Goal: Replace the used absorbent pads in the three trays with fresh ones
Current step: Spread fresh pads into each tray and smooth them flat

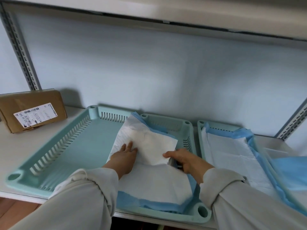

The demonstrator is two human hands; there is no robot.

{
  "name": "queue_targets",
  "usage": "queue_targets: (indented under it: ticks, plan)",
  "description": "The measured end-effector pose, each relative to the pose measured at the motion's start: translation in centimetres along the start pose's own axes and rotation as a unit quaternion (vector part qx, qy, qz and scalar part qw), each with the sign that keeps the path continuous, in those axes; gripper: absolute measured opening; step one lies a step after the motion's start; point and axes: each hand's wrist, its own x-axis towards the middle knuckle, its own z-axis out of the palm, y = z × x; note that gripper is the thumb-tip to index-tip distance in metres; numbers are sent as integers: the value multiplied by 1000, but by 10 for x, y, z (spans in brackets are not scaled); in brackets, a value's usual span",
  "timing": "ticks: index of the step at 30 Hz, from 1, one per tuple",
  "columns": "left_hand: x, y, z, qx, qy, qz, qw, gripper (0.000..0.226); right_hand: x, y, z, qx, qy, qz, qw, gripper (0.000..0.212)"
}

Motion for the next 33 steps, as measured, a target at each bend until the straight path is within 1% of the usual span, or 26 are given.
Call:
queue_targets:
  ticks: [2,3,4,6,7,9,10,11,13,14,15,16,17,18,19,20,21,22,23,24,25,26,28,30,31,33]
  plan:
    - [0,9,-7,-16,-6,0,1000,62,-8,-17,-12,-57,100,-104,988,21]
    - [-1,16,-13,-33,0,5,999,62,-15,-28,-18,-118,160,-161,967,18]
    - [-1,25,-19,-56,15,11,998,63,-24,-37,-24,-196,226,-207,932,20]
    - [2,45,-34,-134,89,29,987,59,-43,-56,-36,-327,347,-290,830,17]
    - [5,55,-41,-193,141,40,970,55,-51,-64,-42,-373,386,-335,774,15]
    - [9,77,-59,-342,215,73,912,47,-63,-81,-58,-439,457,-435,640,1]
    - [8,88,-69,-415,231,93,875,46,-66,-90,-66,-460,478,-476,578,13]
    - [7,98,-77,-472,237,110,842,47,-70,-97,-73,-483,478,-508,530,21]
    - [5,111,-91,-549,248,110,791,50,-74,-106,-82,-521,461,-562,447,16]
    - [5,113,-94,-570,256,99,774,49,-76,-106,-82,-544,452,-579,404,13]
    - [4,114,-96,-574,271,91,767,47,-77,-103,-81,-562,445,-597,360,14]
    - [3,114,-95,-563,283,82,772,43,-75,-97,-78,-572,442,-612,320,16]
    - [3,110,-93,-536,282,71,792,39,-71,-88,-74,-579,434,-624,296,17]
    - [1,106,-89,-504,249,48,826,35,-65,-76,-69,-592,419,-624,291,17]
    - [-4,101,-84,-468,174,16,866,31,-56,-60,-65,-604,397,-627,291,16]
    - [-12,95,-78,-426,62,-13,903,28,-47,-41,-60,-623,364,-618,311,15]
    - [-22,89,-71,-374,-60,-18,925,28,-40,-23,-55,-657,321,-593,338,11]
    - [-31,86,-63,-322,-159,1,933,31,-40,-8,-50,-695,277,-552,369,9]
    - [-36,85,-55,-294,-216,29,931,33,-41,5,-44,-735,223,-497,404,23]
    - [-37,85,-46,-300,-232,55,924,32,-45,15,-39,-773,148,-428,444,40]
    - [-34,87,-40,-329,-210,74,918,29,-47,22,-35,-796,84,-363,477,49]
    - [-31,90,-38,-367,-167,79,912,26,-48,29,-32,-801,47,-321,504,50]
    - [-24,94,-36,-399,-44,78,912,25,-54,33,-28,-779,27,-295,552,43]
    - [-12,92,-35,-302,84,91,945,30,-57,32,-30,-750,34,-291,594,40]
    - [-8,89,-33,-230,111,101,961,31,-55,32,-33,-737,42,-282,613,38]
    - [-4,83,-25,-133,100,104,981,32,-53,31,-39,-712,67,-264,647,33]
